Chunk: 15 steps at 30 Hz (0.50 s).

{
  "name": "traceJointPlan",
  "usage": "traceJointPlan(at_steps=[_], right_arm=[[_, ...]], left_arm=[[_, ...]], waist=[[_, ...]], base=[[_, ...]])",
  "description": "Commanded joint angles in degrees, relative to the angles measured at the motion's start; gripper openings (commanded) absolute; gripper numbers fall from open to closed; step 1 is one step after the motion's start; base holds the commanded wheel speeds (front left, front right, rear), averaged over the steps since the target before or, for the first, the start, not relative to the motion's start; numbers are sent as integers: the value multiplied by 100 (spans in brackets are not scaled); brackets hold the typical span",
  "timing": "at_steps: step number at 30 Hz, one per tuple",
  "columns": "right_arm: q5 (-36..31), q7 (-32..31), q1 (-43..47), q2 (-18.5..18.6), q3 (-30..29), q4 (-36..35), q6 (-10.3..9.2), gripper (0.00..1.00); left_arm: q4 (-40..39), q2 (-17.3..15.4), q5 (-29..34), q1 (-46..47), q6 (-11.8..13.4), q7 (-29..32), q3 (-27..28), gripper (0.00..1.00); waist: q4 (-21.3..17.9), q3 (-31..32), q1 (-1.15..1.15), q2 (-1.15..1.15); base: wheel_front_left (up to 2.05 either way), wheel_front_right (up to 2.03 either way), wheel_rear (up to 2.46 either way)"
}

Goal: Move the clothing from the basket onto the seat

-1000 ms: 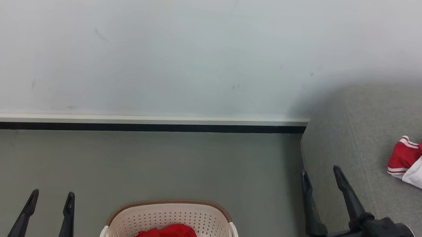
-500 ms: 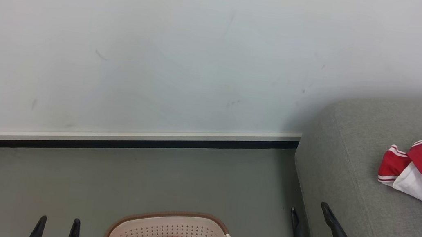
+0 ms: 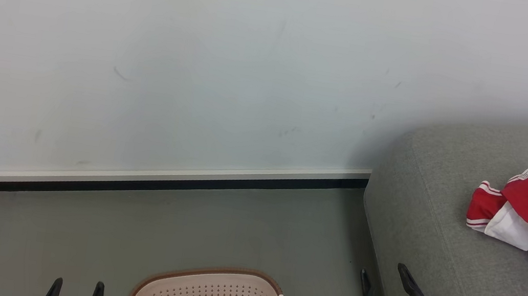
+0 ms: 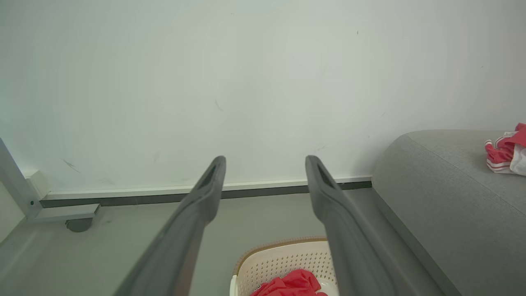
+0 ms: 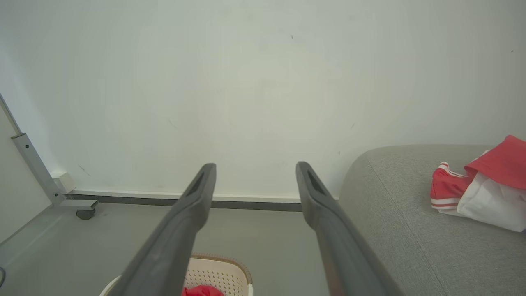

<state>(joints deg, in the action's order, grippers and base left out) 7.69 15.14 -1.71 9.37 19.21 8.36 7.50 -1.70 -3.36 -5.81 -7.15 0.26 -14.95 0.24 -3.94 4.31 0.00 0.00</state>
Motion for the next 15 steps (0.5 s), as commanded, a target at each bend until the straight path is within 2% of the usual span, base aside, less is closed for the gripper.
traceJointPlan(at_steps=[1,15], right_arm=[[5,7,39,-12,7,10,-2,100],[-19,6,89,-12,-13,30,-2,100]], left_arm=[[25,6,65,-121,-5,-29,29,100],[59,41,98,-139,-61,-29,3,100]], waist=[[-2,4,0,0],[-6,25,0,0]], base=[[0,0,0],[0,0,0]])
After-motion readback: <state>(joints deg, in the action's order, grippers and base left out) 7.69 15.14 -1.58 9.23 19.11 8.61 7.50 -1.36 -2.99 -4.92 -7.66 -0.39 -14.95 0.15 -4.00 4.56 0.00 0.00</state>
